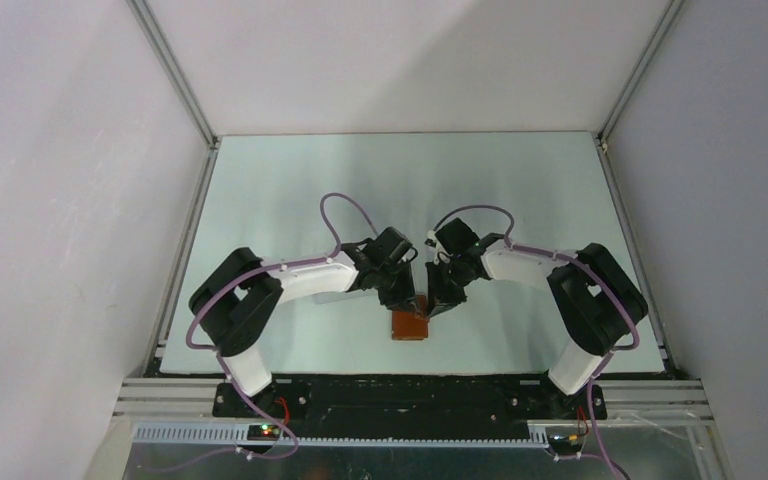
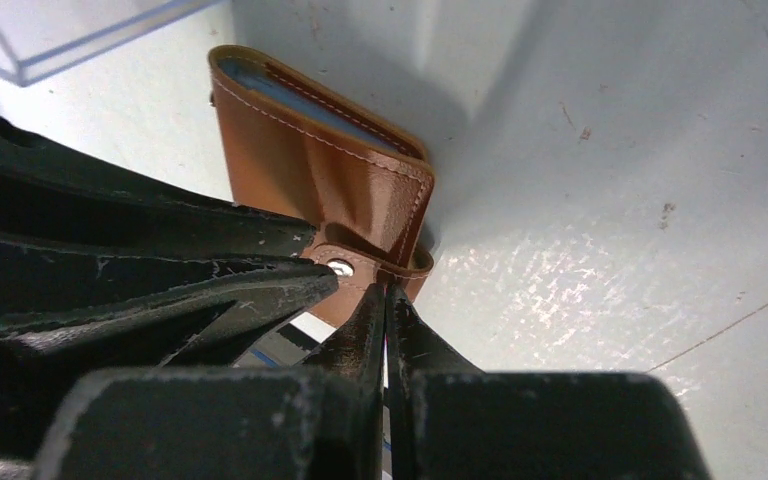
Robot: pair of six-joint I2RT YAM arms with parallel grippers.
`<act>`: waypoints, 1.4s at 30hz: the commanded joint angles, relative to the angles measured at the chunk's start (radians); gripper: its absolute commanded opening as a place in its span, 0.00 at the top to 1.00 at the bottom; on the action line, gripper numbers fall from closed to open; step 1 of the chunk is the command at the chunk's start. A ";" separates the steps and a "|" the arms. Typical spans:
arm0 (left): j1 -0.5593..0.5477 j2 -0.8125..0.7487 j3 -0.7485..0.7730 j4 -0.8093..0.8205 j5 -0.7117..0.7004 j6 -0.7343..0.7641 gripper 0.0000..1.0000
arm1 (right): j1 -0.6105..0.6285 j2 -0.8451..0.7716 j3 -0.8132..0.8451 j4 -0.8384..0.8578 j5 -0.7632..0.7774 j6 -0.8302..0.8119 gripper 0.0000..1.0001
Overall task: Put the credit cards into the card holder
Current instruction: Close the card holder at the center of the board.
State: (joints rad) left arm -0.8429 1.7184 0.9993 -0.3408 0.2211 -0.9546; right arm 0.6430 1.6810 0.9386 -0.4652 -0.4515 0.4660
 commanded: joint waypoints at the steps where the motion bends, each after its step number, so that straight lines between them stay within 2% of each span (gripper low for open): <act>1: 0.005 0.013 -0.011 0.036 0.016 -0.015 0.76 | 0.009 0.022 -0.005 0.032 -0.009 -0.007 1.00; 18: 0.004 0.000 -0.035 0.041 0.037 -0.007 0.85 | 0.021 0.050 -0.004 0.064 -0.018 0.013 1.00; 22: 0.002 -0.008 -0.046 0.041 0.034 -0.006 0.93 | 0.023 0.049 -0.005 0.069 -0.023 0.018 1.00; 23: 0.003 -0.009 -0.045 0.041 0.033 -0.006 0.98 | 0.023 0.048 -0.005 0.069 -0.024 0.018 1.00; 25: 0.004 -0.010 -0.045 0.042 0.033 -0.006 1.00 | 0.023 0.047 -0.005 0.069 -0.024 0.019 1.00; 42: 0.003 -0.071 -0.030 0.039 0.018 0.013 1.00 | 0.011 -0.052 -0.006 0.078 -0.030 0.024 1.00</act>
State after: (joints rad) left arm -0.8410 1.6936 0.9688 -0.3058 0.2512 -0.9600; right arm 0.6567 1.6707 0.9352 -0.4229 -0.4725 0.4778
